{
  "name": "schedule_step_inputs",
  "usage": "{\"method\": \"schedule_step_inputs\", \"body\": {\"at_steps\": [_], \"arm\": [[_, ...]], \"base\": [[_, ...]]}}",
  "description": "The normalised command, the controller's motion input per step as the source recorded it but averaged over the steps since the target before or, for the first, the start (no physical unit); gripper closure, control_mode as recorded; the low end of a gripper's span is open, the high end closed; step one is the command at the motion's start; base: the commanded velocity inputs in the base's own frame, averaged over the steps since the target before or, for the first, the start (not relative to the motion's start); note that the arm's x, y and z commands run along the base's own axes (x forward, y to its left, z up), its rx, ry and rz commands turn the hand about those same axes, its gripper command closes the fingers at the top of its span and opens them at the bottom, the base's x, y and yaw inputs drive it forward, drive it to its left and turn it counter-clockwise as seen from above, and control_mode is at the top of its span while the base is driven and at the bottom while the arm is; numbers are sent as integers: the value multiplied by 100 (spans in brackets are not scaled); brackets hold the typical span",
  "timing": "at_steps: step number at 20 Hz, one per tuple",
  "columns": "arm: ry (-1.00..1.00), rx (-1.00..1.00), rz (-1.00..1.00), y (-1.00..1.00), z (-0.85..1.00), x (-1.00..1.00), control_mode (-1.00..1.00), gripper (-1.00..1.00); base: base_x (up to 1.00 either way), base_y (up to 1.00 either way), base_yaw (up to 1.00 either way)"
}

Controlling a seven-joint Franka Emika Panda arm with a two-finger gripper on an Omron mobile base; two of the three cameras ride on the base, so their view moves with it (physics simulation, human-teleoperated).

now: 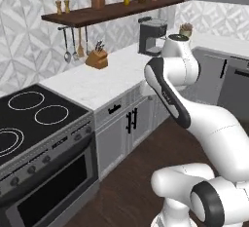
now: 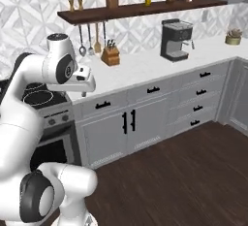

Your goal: Gather all objects into one cabinet and sort the glasses and bowls to opposite sides.

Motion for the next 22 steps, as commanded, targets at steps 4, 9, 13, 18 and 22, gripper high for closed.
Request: {"method": "schedule_step_inputs", "body": {"at_steps": [4,9,13,18,22], "arm": [[0,0,0,0,0,0,100,-100],[0,0,0,0,0,0,100,-100],[0,0,0,0,0,0,100,-100],[0,0,0,0,0,0,100,-100],[0,0,0,0,0,0,100,-100]], "base": [[24,-100,-39],[24,-100,-39],[21,-100,-39],[21,-100,-39],[28,-100,-39]]}}
